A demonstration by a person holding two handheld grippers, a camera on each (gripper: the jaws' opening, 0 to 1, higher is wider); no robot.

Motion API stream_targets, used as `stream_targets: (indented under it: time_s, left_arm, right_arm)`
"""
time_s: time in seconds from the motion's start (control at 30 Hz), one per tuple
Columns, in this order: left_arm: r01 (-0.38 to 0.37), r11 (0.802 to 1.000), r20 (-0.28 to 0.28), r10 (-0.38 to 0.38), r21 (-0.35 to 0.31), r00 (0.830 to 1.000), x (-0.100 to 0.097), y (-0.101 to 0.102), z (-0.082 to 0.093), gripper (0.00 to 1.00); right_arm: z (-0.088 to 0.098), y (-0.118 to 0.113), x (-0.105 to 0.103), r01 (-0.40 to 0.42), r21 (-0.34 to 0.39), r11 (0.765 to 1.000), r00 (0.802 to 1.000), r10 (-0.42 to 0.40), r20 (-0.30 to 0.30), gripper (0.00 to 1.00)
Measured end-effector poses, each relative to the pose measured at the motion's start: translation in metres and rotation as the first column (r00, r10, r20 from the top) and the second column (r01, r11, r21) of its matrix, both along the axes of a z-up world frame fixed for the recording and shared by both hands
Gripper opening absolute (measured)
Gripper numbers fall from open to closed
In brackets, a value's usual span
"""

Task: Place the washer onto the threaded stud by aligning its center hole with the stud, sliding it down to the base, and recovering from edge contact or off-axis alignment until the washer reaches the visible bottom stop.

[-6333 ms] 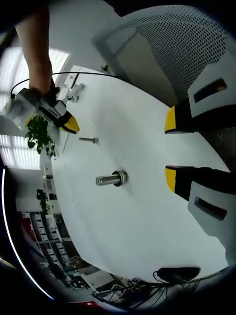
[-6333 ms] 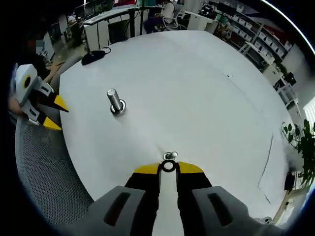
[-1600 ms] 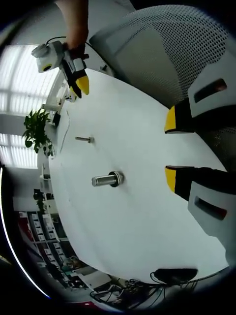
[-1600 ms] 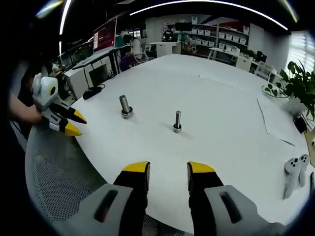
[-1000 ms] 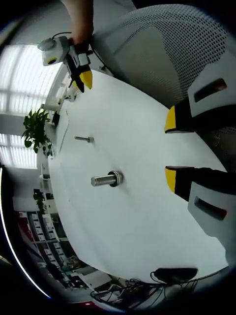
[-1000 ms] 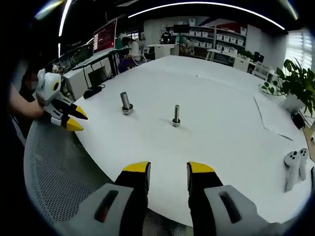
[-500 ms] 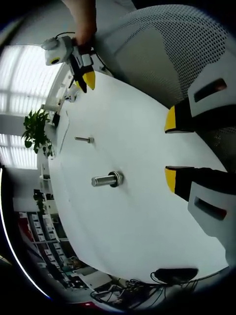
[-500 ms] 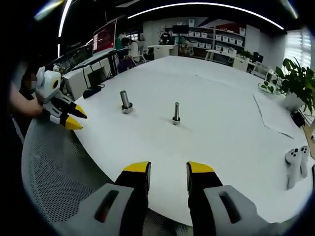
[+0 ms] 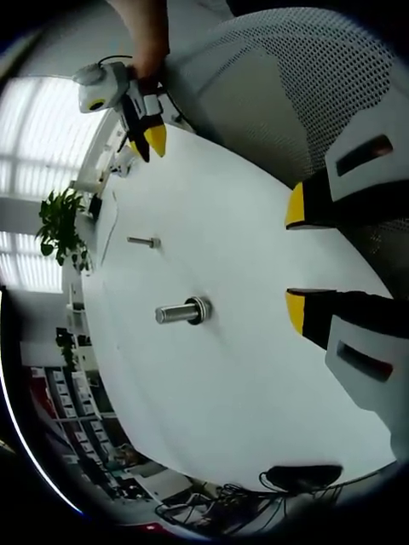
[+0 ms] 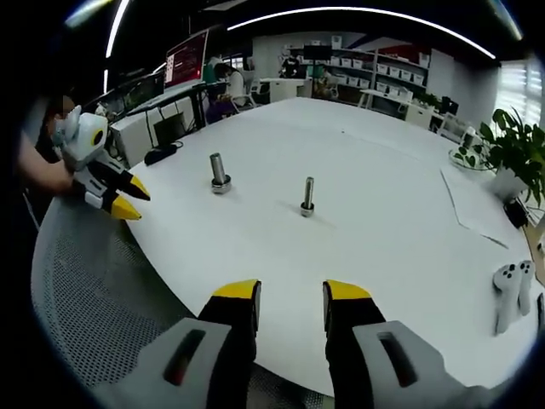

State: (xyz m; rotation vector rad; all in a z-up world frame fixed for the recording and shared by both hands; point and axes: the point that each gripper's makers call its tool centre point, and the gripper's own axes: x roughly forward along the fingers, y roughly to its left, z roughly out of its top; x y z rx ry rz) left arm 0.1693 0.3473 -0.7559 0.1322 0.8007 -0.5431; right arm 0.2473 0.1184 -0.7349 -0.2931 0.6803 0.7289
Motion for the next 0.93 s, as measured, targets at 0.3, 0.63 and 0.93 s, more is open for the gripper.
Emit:
stream_targets:
  time_s: [0.3, 0.63, 0.93]
  left_arm:
    - [0.009, 1.0, -0.007, -0.009, 0.001, 1.0, -0.0008, -0.0009, -0.0016, 0.26]
    - [0.015, 1.0, -0.012, -0.015, 0.0, 1.0, -0.0014, -0.0016, -0.0004, 0.26]
    - [0.02, 1.0, -0.014, -0.02, -0.003, 1.0, -0.0022, -0.0025, -0.0009, 0.26]
  right_arm:
    - [-0.0033, -0.0003, -0.001, -0.007, -0.006, 1.0, 1.0, 0.007, -0.011, 0.32]
    - [-0.0034, -0.0006, -0.0001, -0.001, -0.007, 1.0, 1.0, 0.001, -0.013, 0.32]
    - [-0.0049, -0.0012, -0.0004, -0.002, -0.013, 1.0, 1.0, 0.002, -0.015, 0.32]
